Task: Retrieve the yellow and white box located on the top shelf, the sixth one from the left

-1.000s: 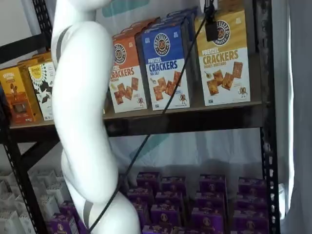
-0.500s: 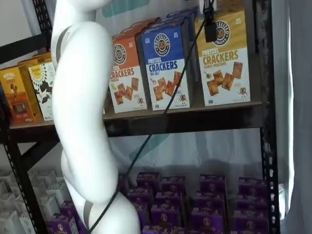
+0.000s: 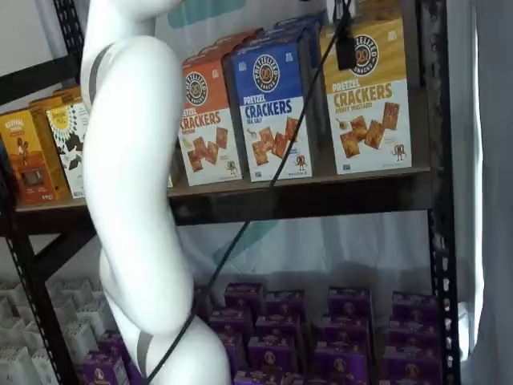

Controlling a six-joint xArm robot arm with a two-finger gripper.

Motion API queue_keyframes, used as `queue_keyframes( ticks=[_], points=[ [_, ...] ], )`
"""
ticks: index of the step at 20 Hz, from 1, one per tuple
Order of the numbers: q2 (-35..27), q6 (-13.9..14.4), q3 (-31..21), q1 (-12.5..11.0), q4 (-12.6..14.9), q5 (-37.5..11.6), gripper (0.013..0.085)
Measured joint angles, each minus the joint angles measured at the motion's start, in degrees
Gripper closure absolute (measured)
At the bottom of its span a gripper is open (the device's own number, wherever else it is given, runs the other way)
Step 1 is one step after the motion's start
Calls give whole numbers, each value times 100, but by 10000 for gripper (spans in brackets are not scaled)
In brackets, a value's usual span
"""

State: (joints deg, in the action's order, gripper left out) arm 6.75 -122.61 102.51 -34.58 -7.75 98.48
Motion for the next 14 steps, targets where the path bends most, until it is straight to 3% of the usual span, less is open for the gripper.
queue_keyframes(
  ticks=[14],
  points=[
    [-48,-50,110,-54,19,100,330]
  ],
)
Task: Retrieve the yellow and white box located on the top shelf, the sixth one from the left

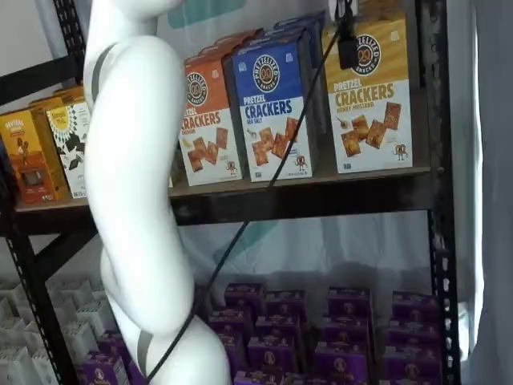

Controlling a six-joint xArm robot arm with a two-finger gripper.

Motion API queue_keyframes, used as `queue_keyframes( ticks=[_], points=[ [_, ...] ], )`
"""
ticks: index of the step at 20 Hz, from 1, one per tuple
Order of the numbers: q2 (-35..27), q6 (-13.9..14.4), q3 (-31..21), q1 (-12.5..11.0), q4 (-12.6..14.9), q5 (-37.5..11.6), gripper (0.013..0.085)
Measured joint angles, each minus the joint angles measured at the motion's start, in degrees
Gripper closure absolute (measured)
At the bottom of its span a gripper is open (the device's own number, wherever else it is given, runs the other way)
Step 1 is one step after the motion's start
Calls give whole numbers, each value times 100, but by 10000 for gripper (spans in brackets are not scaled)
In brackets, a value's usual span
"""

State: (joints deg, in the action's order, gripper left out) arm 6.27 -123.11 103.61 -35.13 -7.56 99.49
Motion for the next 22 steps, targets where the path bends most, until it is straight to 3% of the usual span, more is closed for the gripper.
queue_keyframes(
  ticks=[1,3,11,22],
  points=[
    [2,-1,2,-3,-3,7,330],
    [8,-7,6,-11,-6,25,410],
    [80,-2,55,-57,-87,211,410],
    [477,-138,-96,-310,-298,471,410]
  ],
)
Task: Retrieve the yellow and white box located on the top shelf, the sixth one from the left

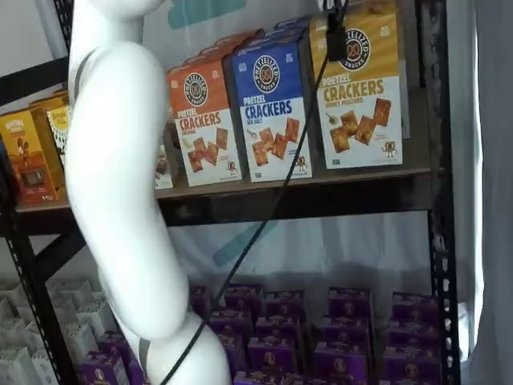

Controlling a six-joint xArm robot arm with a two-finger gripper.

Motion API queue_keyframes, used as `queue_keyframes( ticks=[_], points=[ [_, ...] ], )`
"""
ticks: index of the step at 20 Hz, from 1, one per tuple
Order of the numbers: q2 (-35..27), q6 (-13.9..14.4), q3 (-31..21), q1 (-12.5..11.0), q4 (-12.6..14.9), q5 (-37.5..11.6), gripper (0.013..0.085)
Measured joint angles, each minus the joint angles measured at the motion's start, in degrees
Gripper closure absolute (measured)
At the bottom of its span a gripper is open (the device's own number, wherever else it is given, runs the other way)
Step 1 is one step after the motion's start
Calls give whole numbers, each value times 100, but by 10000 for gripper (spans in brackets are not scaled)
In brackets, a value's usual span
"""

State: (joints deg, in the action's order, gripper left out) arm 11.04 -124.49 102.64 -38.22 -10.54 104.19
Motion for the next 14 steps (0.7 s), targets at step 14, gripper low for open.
queue_keyframes(
  ticks=[14],
  points=[
    [844,-234,-705,-294,3,490,410]
  ],
)
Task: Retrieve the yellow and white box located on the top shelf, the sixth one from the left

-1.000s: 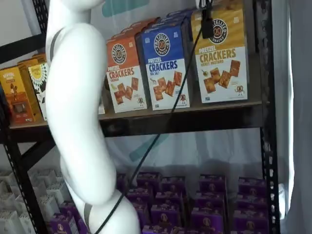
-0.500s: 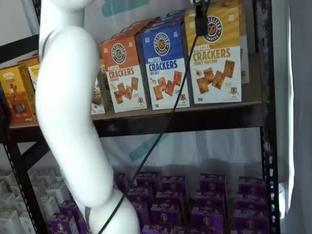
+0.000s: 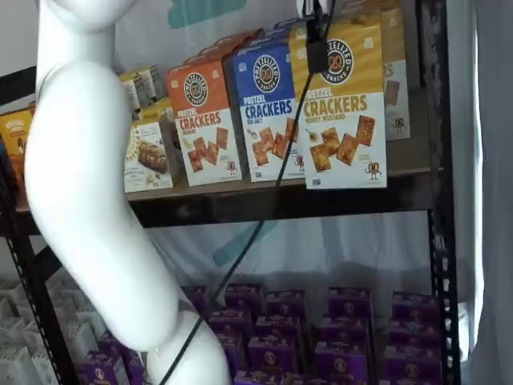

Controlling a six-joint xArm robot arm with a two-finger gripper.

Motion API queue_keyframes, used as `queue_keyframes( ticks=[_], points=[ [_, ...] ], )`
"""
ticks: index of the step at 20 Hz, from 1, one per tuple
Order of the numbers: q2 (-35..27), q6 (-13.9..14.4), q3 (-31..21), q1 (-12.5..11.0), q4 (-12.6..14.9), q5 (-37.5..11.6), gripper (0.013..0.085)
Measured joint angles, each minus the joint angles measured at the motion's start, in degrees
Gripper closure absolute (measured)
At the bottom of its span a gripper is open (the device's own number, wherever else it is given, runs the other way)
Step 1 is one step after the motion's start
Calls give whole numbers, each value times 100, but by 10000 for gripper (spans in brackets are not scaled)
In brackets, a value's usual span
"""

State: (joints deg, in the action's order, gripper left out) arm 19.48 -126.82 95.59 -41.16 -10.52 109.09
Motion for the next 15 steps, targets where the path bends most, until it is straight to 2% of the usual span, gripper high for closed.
queue_keyframes(
  ticks=[5,15],
  points=[
    [295,-35,-283,-26,52,125,410],
    [1000,34,-1074,128,226,73,410]
  ],
)
